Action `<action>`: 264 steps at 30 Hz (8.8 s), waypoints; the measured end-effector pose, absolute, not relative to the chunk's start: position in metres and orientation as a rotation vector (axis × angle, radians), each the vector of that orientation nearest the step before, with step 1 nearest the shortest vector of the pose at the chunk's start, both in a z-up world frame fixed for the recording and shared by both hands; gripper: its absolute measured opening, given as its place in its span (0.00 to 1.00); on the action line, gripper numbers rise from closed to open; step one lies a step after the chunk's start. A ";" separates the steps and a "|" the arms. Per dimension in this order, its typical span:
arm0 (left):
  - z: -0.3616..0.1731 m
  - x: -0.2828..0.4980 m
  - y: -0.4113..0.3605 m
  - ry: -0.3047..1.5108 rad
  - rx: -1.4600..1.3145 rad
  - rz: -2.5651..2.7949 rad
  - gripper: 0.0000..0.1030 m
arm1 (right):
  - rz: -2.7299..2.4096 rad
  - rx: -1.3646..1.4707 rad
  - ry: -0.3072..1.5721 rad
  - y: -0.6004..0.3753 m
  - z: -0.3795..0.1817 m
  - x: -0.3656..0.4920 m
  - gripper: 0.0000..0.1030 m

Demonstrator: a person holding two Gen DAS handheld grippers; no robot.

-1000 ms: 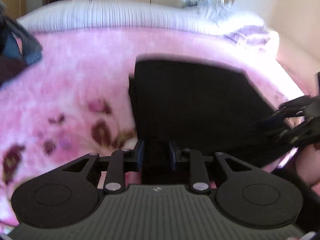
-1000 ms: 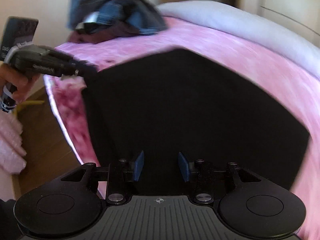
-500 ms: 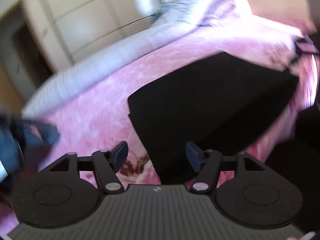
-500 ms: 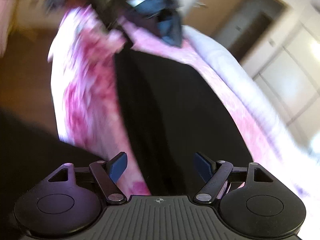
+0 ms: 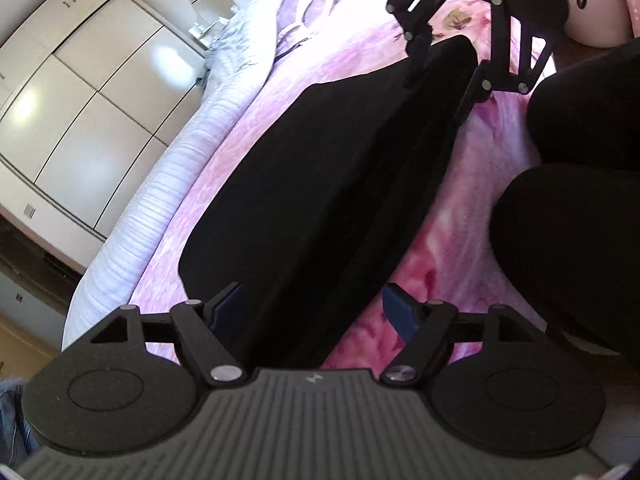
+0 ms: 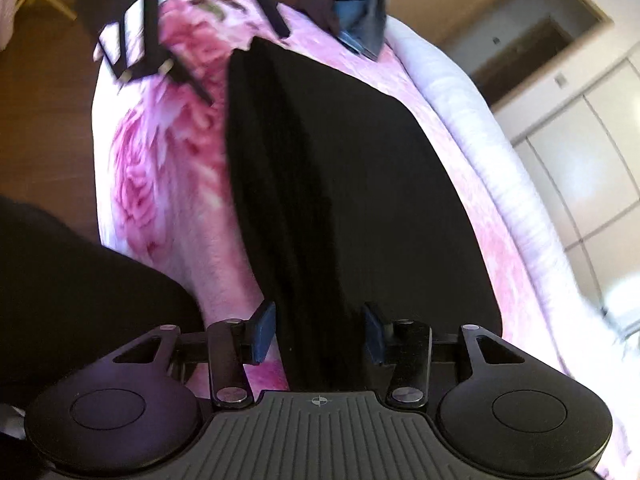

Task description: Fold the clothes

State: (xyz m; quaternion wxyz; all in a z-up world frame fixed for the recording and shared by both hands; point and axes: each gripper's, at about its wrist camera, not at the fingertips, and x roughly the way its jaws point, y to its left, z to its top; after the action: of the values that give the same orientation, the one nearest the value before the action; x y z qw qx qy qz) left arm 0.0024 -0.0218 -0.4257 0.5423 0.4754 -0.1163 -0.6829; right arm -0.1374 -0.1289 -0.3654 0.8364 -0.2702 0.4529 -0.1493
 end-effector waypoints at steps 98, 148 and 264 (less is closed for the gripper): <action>-0.109 -0.284 -0.368 -0.715 1.478 -2.200 0.17 | -0.616 -0.182 1.239 -0.341 -0.023 -0.410 0.18; -0.299 -0.643 -0.699 -0.136 1.670 -2.084 0.33 | -0.865 0.241 1.257 -0.636 -0.288 -0.883 0.43; -0.145 -0.585 -0.494 0.710 0.860 -1.786 0.89 | -1.549 0.811 0.559 -0.425 -0.134 -0.827 0.85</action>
State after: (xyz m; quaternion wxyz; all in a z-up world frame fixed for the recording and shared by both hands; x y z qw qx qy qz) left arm -0.5852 -0.4939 -0.1448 0.4951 0.3550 0.2929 -0.7369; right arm -0.8266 -0.4254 -0.1341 0.6076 0.3510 0.2418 -0.6702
